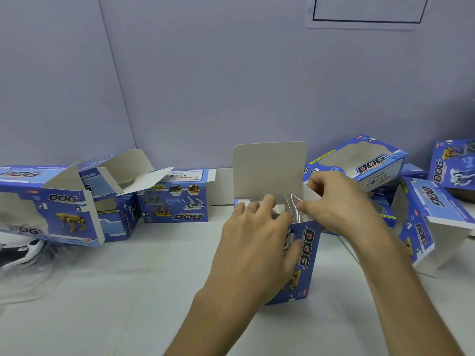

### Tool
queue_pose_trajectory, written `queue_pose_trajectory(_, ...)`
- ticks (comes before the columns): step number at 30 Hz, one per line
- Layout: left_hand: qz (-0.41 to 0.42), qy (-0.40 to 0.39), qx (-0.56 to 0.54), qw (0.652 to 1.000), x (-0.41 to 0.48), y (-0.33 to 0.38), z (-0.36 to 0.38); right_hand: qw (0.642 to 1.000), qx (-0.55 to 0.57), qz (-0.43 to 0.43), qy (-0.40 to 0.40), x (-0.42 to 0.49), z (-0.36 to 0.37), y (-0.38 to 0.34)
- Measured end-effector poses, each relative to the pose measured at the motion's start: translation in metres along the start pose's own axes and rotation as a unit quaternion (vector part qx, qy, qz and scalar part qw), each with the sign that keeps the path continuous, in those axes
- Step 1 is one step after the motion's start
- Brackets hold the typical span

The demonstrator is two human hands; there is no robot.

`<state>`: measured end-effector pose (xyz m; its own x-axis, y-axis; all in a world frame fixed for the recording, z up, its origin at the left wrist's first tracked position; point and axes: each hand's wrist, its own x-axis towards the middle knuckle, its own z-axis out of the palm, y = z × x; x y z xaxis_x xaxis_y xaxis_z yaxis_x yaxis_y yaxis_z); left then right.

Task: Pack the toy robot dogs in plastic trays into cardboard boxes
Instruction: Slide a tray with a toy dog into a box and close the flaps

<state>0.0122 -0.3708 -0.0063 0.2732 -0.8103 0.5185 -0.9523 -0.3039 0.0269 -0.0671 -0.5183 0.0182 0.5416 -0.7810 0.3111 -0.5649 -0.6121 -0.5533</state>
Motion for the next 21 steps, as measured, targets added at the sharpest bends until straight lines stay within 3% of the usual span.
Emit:
queue_pose_trajectory(4,0.011,-0.032,0.005,0.999,0.002,0.000,0.004,0.998,-0.045,-0.014,0.047,0.000,0.006,-0.001)
queue_pose_trajectory(12,0.007,-0.052,0.026,0.998,0.004,0.000,0.005,0.990,-0.015,-0.040,0.136,-0.010,0.010,-0.005)
queue_pose_trajectory(15,0.008,-0.053,0.031,0.998,0.004,0.000,0.006,0.991,-0.046,-0.079,0.102,-0.013,0.008,-0.009)
queue_pose_trajectory(18,0.012,-0.058,0.043,0.997,0.005,0.001,0.007,0.997,-0.054,-0.060,0.017,-0.012,-0.004,-0.008)
queue_pose_trajectory(21,0.015,-0.068,0.049,0.996,0.004,0.002,0.007,0.997,0.068,-0.033,-0.021,-0.005,-0.014,0.003)
